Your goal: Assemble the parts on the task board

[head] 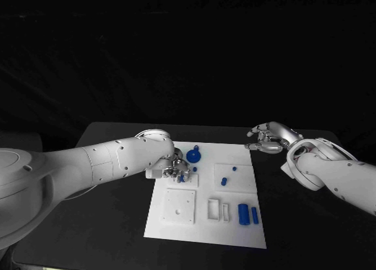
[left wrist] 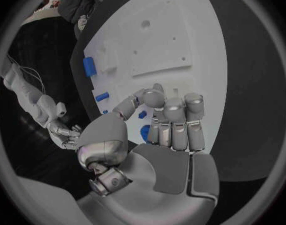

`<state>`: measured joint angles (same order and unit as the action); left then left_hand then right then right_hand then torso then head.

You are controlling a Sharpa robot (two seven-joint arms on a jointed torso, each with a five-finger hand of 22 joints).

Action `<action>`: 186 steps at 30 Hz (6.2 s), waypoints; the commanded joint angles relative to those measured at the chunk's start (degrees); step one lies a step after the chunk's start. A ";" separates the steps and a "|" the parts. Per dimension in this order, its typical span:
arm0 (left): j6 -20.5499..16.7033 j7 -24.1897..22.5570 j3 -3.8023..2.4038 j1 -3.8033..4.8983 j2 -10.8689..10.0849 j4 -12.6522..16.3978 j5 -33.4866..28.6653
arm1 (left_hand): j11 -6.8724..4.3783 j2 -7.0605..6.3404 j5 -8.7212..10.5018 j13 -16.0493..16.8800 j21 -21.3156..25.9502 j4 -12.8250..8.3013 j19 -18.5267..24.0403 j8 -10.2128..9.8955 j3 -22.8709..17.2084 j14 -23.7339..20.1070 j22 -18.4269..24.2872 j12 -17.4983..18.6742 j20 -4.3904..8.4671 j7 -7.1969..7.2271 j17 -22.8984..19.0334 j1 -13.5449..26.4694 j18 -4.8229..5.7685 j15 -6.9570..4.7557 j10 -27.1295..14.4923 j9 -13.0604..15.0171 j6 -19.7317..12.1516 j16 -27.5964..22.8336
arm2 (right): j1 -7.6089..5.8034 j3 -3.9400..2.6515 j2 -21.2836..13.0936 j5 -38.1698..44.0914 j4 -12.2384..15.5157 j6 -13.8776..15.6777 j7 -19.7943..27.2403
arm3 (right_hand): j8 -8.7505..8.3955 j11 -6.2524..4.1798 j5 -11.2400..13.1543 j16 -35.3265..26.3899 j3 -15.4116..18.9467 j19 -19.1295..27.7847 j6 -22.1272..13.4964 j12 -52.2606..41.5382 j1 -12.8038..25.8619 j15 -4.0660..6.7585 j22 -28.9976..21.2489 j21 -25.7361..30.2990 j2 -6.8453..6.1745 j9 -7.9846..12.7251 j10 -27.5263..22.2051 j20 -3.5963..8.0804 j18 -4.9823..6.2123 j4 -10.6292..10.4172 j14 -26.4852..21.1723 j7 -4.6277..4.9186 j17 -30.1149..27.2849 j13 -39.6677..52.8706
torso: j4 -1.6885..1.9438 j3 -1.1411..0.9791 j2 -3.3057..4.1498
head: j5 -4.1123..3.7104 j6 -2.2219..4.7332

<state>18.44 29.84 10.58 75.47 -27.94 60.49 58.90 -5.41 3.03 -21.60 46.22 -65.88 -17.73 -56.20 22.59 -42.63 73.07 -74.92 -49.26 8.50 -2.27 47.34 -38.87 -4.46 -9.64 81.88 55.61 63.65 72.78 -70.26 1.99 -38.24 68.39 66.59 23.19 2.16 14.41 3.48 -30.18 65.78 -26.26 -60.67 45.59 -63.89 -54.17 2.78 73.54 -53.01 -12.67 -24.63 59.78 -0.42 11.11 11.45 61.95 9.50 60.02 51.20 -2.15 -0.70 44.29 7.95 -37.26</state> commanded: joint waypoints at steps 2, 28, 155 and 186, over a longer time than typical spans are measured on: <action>0.78 -0.42 0.02 -0.02 0.13 -0.07 -0.31 | -1.12 1.55 -0.26 0.04 -0.24 0.94 -0.21 0.08 -8.86 -0.78 -0.85 -0.35 6.76 2.58 -0.07 -0.97 -0.52 -1.68 -0.95 0.09 2.93 0.37 | 0.03 0.00 0.02 0.30 0.12 -0.75 0.32 | 0.15 -0.06 -0.30 0.31 0.12 0.24 0.10 -0.29 0.00 -0.10 0.09 0.40 0.39 0.08 -0.27 -0.05 3.89 0.35 -0.38 0.45 -0.07 -0.09 | 0.02 0.00 0.01 | -0.13 0.01; -0.71 -0.69 0.06 -0.02 -0.09 0.04 -0.04 | -1.13 1.62 -0.19 0.00 -0.29 0.95 -0.27 -0.09 -8.89 -0.79 -0.83 -0.42 6.79 2.59 -0.19 -0.90 -0.55 -1.73 -1.00 0.37 2.97 0.46 | 0.03 0.00 0.06 0.30 0.09 -0.75 0.31 | 0.16 -0.06 -0.33 0.35 0.14 0.25 0.10 -0.32 0.02 -0.11 0.11 0.41 0.41 0.09 -0.29 -0.06 3.89 0.35 -0.41 0.45 -0.12 -0.12 | 0.03 0.01 -0.01 | -0.14 0.10; 0.04 -0.36 0.60 -0.40 0.92 -1.49 0.00 | -1.18 0.00 9.86 -0.72 -0.09 4.51 -0.67 -6.77 2.66 -1.17 -0.50 -2.52 6.93 2.76 -2.97 7.20 -0.73 -1.84 -0.90 3.23 7.83 3.02 | 0.02 0.00 -0.11 0.49 0.42 -1.10 0.22 | 0.18 -0.04 -0.63 0.52 0.09 0.28 0.06 -0.41 -0.07 -0.13 0.23 0.50 0.44 0.14 -0.41 -0.10 3.89 0.44 -0.56 0.47 -0.36 -0.26 | 0.03 0.04 -0.01 | -0.45 -0.41; -1.96 -0.31 0.56 -0.38 -0.38 -0.36 -0.10 | -1.33 -11.89 18.84 -1.25 0.57 10.39 -0.49 -8.16 5.87 -1.66 -0.19 -2.39 7.23 2.93 -3.69 9.98 -1.55 -2.37 -1.05 4.63 7.90 3.25 | 0.02 0.00 -0.10 0.48 0.41 -0.96 0.27 | 0.16 -0.02 -0.78 0.54 0.12 0.31 0.01 -0.42 0.01 -0.15 0.25 0.55 0.39 0.17 -0.46 -0.13 3.89 0.41 -0.61 0.49 -0.42 -0.31 | 0.03 0.00 -0.04 | -0.26 -0.22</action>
<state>17.15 29.82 11.17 75.07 -28.37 59.84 59.13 -6.65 -8.59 -3.04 45.01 -65.61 -7.67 -56.52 14.70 -36.87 71.63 -74.94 -51.65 8.60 0.65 43.72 -28.90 -5.35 -11.67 80.66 60.20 71.75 75.66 -70.26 1.99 -38.36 68.45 66.91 22.80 2.14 14.41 3.47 -30.62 66.01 -26.10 -60.66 45.63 -64.11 -54.17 2.67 73.73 -52.79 -12.67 -24.54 59.79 -0.43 11.12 11.61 61.68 9.56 59.66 50.98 -2.13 -0.68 44.29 7.67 -37.51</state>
